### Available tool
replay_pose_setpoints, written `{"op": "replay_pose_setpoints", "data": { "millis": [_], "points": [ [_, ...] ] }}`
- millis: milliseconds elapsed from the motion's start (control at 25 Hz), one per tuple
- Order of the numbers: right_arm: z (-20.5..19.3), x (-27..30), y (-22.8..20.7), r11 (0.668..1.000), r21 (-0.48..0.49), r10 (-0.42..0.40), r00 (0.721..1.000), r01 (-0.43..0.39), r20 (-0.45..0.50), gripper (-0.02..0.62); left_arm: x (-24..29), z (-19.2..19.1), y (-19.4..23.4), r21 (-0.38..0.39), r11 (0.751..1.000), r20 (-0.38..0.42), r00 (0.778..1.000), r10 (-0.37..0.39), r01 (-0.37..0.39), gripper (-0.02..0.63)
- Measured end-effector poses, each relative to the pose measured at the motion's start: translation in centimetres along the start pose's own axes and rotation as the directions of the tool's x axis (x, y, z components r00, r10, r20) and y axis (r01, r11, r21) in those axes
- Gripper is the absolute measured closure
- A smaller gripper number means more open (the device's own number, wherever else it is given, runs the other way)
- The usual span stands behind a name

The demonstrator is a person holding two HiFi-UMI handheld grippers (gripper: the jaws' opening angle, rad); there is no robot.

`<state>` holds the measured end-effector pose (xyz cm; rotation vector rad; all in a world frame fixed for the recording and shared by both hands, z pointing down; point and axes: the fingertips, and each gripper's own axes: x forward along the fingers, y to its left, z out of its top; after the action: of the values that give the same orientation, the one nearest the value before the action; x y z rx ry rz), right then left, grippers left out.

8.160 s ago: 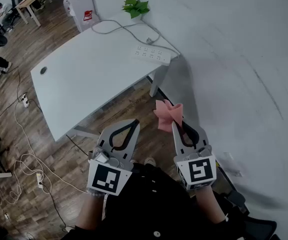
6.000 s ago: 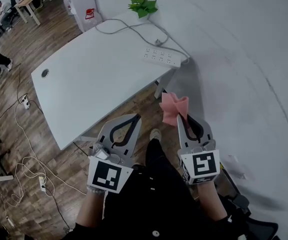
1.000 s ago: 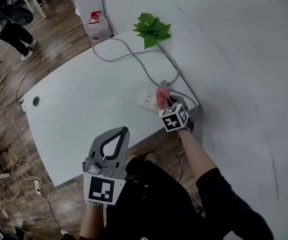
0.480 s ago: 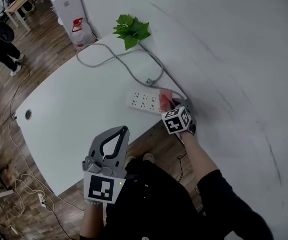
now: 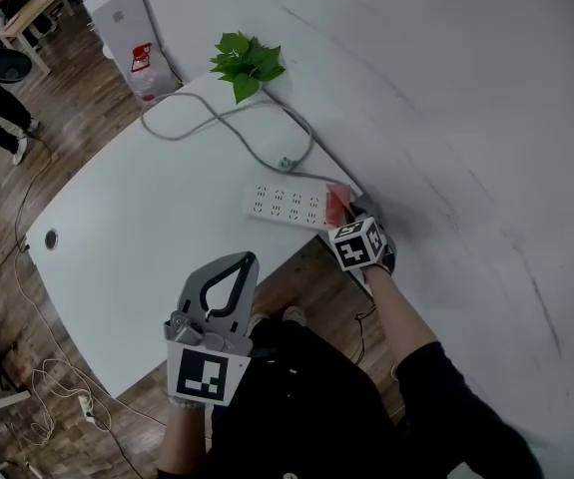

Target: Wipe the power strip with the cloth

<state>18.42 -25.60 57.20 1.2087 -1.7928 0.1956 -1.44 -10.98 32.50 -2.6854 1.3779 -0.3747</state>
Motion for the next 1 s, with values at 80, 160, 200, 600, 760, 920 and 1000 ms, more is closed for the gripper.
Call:
{"op": "replay_pose_setpoints", "data": {
  "millis": [80, 160, 200, 600, 760, 920, 1000],
  "points": [
    [-0.2, -0.2, -0.1, 1.0, 0.005, 0.001, 1.0, -0.001, -0.002, 0.541, -0.1, 0.0, -0.1, -0.003, 1.0, -0.003, 1.0, -0.002, 0.002, 0.592],
    [-0.2, -0.4, -0.1, 1.0, 0.01, 0.0, 1.0, 0.0, 0.002, 0.541, -0.1, 0.0, -0.1, -0.003, 1.0, -0.002, 1.0, -0.003, 0.003, 0.592],
    [-0.1, -0.5, -0.1, 1.0, 0.012, 0.0, 1.0, 0.0, 0.005, 0.541, -0.1, 0.0, -0.1, -0.001, 1.0, 0.002, 1.0, -0.003, 0.003, 0.593],
    [3.4, -3.4, 0.6, 0.999, 0.003, 0.037, 0.993, -0.038, 0.112, 0.541, -0.9, 0.1, 0.5, -0.001, 1.0, 0.017, 1.0, 0.02, -0.02, 0.592],
    [5.9, -4.7, 2.2, 0.997, -0.028, 0.08, 0.982, -0.077, 0.171, 0.541, -1.4, 0.2, 1.0, 0.0, 0.999, 0.024, 0.999, 0.035, -0.035, 0.592],
    [8.9, -5.4, 4.8, 0.99, -0.07, 0.137, 0.964, -0.124, 0.228, 0.541, -2.0, 0.0, 1.6, -0.001, 0.998, 0.02, 0.998, 0.058, -0.058, 0.592],
    [10.3, -5.5, 6.4, 0.984, -0.097, 0.171, 0.953, -0.151, 0.25, 0.541, -2.2, -0.2, 2.0, 0.002, 0.997, 0.019, 0.997, 0.075, -0.075, 0.594]
  ]
}}
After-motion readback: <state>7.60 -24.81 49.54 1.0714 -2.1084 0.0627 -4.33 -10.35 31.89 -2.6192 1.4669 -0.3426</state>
